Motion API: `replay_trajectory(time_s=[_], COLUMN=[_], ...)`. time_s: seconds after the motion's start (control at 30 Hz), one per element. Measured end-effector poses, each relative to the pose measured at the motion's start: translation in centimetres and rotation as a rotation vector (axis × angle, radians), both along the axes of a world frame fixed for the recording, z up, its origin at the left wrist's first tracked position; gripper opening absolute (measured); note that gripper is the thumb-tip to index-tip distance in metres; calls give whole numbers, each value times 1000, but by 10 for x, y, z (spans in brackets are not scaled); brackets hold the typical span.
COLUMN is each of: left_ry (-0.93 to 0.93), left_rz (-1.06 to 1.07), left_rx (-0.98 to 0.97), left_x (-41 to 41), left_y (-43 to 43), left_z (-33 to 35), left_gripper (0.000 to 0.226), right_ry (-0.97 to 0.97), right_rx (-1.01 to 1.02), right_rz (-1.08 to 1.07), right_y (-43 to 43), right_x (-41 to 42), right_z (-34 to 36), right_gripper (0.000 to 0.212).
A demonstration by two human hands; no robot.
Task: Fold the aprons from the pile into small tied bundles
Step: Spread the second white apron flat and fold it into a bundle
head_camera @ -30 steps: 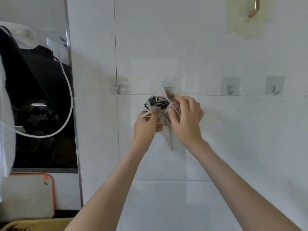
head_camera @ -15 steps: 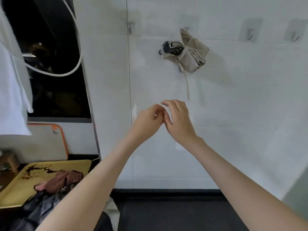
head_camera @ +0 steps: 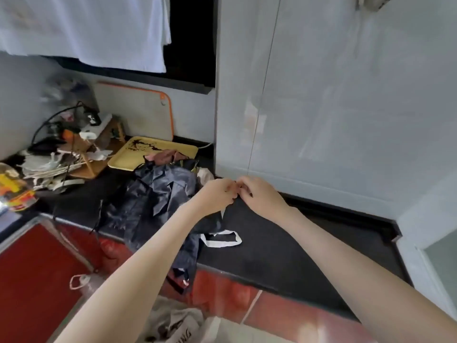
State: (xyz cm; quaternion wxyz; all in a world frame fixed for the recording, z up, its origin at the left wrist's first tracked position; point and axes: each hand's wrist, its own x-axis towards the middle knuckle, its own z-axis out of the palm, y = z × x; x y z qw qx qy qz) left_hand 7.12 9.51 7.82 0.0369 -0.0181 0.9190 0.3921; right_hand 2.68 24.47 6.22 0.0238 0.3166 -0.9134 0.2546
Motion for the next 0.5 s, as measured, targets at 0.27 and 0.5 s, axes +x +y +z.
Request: replay_trajectory(time_s=[0.27, 0.5], left_ry=[-346, -468], left_rz=[139, 263], left_rx=[40, -120], left_x=[157, 228], left_y=[-39, -108], left_z=[-121, -257], left_gripper=[23, 25], right_ry=[-317, -517], right_rx=[102, 197], right_rz=[149, 123], right_y=[-35, -72], right_x=[133, 173], right_z=[-104, -231], right_gripper=[19, 19])
